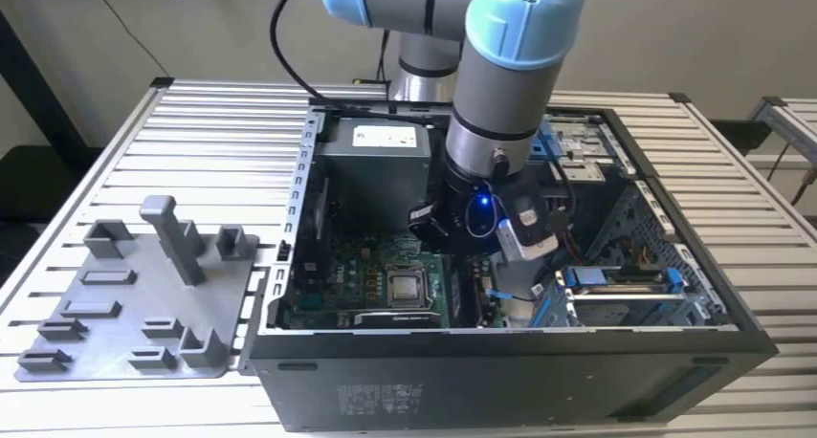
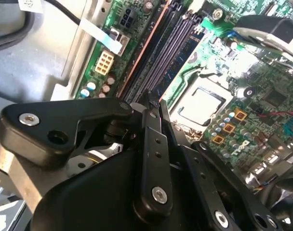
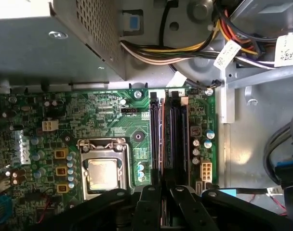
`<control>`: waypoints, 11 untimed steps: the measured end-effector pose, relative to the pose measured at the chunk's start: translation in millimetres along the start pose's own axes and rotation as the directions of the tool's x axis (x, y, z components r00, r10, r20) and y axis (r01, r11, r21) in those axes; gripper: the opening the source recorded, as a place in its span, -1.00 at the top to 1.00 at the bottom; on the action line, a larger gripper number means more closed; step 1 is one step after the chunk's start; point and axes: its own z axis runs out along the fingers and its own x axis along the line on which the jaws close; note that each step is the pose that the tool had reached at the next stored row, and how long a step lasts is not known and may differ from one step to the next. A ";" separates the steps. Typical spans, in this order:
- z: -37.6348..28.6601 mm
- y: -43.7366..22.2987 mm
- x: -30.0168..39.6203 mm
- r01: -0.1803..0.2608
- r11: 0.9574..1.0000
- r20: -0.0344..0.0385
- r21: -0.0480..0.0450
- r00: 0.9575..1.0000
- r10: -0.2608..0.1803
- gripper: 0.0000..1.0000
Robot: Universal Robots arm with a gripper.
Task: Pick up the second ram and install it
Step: 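Insert the second ram into the second slot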
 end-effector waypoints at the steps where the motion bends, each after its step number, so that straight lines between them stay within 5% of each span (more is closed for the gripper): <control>1: 0.2 -1.0 -0.1 0.000 1.000 -0.003 0.000 1.000 0.000 0.73; 11: 0.9 -6.9 -3.2 0.000 1.000 -0.006 0.000 1.000 0.000 0.73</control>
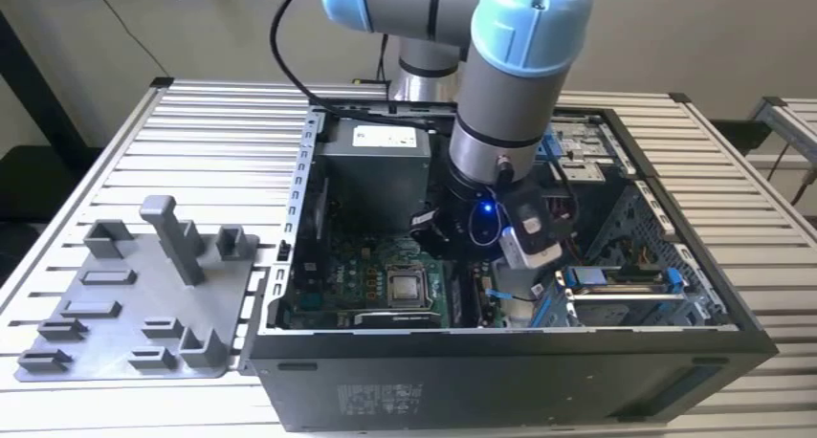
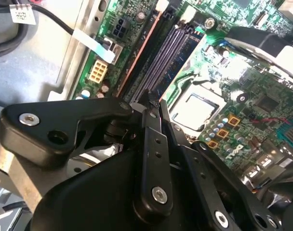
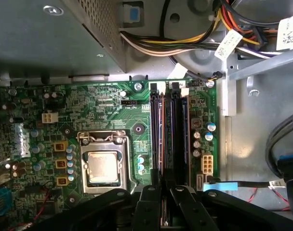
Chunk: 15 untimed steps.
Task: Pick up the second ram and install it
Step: 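Insert the second ram into the second slot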
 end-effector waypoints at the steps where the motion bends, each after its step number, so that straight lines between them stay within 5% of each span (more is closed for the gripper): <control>1: 0.1 0.0 -0.8 0.000 1.000 0.000 0.000 1.000 0.000 0.73; 15: 4.1 0.1 -0.9 0.000 1.000 0.000 0.000 1.000 0.000 0.73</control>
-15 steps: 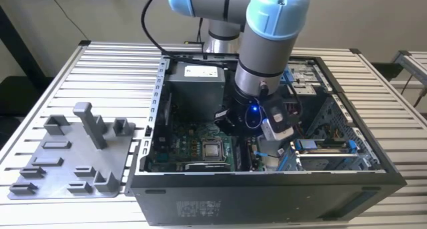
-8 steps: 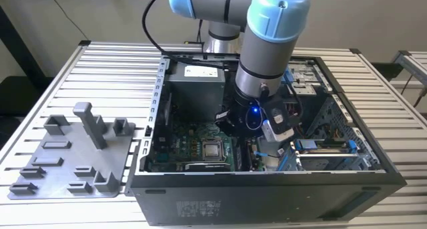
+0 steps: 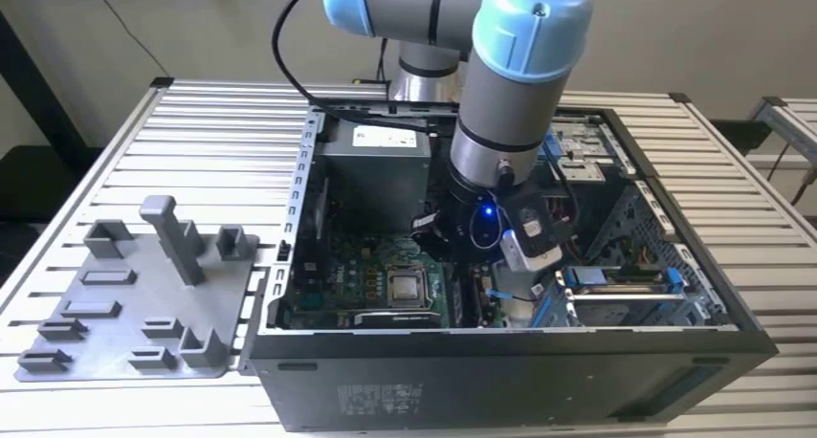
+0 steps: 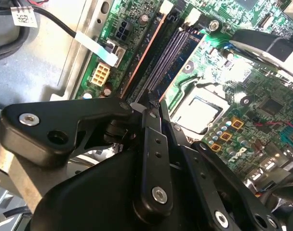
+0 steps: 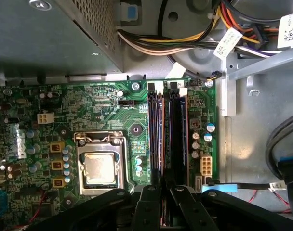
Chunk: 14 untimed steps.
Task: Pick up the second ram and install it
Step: 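Insert the second ram into the second slot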
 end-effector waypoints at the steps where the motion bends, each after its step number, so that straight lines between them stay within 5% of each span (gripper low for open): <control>1: 0.3 0.0 0.0 0.000 1.000 0.000 0.000 1.000 0.000 0.73; 14: 2.3 1.5 0.2 -0.002 1.000 0.000 0.000 1.000 0.002 0.73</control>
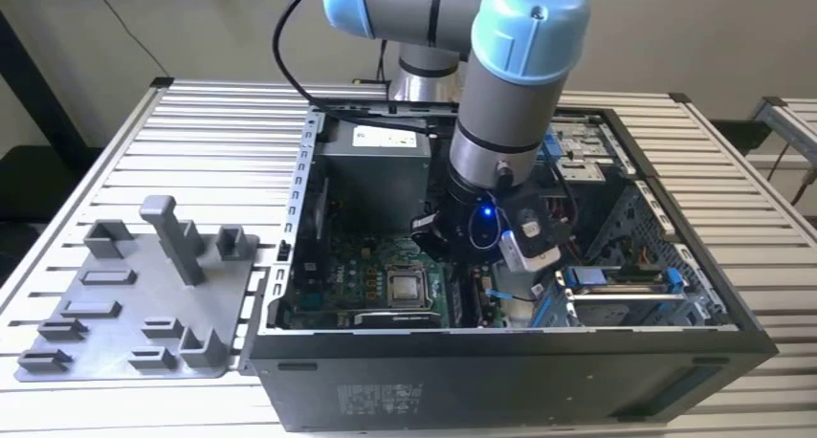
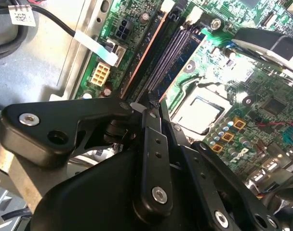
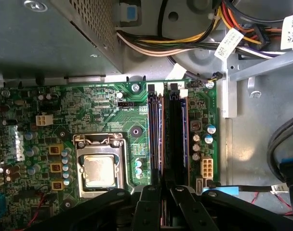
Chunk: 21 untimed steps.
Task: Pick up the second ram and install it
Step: 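Insert the second ram into the second slot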
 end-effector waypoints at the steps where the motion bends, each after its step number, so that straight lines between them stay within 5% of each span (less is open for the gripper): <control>1: 0.0 0.0 0.0 0.000 1.000 0.000 0.000 1.000 0.000 0.73; 21: -0.2 0.1 -0.3 0.041 0.999 0.004 0.001 0.999 -0.041 0.73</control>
